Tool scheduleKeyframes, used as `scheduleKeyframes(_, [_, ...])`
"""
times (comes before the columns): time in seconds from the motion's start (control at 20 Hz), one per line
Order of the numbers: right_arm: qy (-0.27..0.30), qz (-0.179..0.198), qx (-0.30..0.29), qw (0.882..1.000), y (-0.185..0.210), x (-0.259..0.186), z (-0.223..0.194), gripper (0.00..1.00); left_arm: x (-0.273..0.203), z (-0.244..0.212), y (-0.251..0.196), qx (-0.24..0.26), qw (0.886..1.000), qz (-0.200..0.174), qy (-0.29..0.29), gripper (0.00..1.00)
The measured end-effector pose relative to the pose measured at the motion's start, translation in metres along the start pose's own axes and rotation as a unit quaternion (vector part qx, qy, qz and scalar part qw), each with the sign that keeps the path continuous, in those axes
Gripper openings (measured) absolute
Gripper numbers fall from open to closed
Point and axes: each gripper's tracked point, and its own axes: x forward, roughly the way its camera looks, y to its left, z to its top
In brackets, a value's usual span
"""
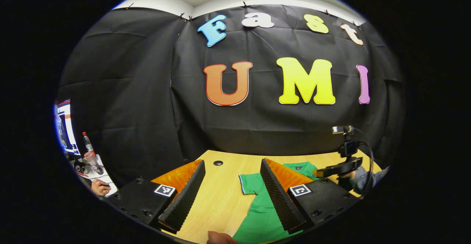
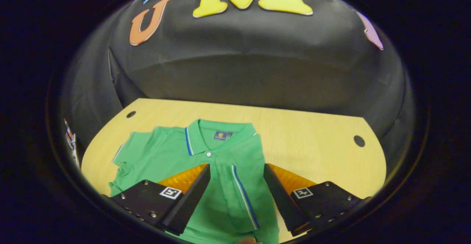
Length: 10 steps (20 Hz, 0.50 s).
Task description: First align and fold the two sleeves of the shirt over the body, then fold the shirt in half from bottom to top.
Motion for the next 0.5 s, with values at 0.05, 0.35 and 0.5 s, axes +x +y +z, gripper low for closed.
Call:
scheduleKeyframes(0.05, [-0.018, 0.0, -0.002, 1.0, -0.006, -0.018, 0.009, 0.94, 0.006, -0.002, -0.002, -0.002, 1.0, -0.004, 0.002, 0.97])
scheduleKeyframes(0.35, [-0.103, -0.031, -0.011, 0.994, -0.054, -0.156, 0.045, 0.93, 0.046, -0.01, -0.018, -0.008, 0.999, -0.035, 0.003, 0.97])
scheduleKeyframes(0.5, [-0.142, -0.048, -0.012, 0.989, -0.068, -0.225, 0.052, 0.93, 0.076, -0.021, -0.025, -0.011, 0.999, -0.046, 0.013, 1.0])
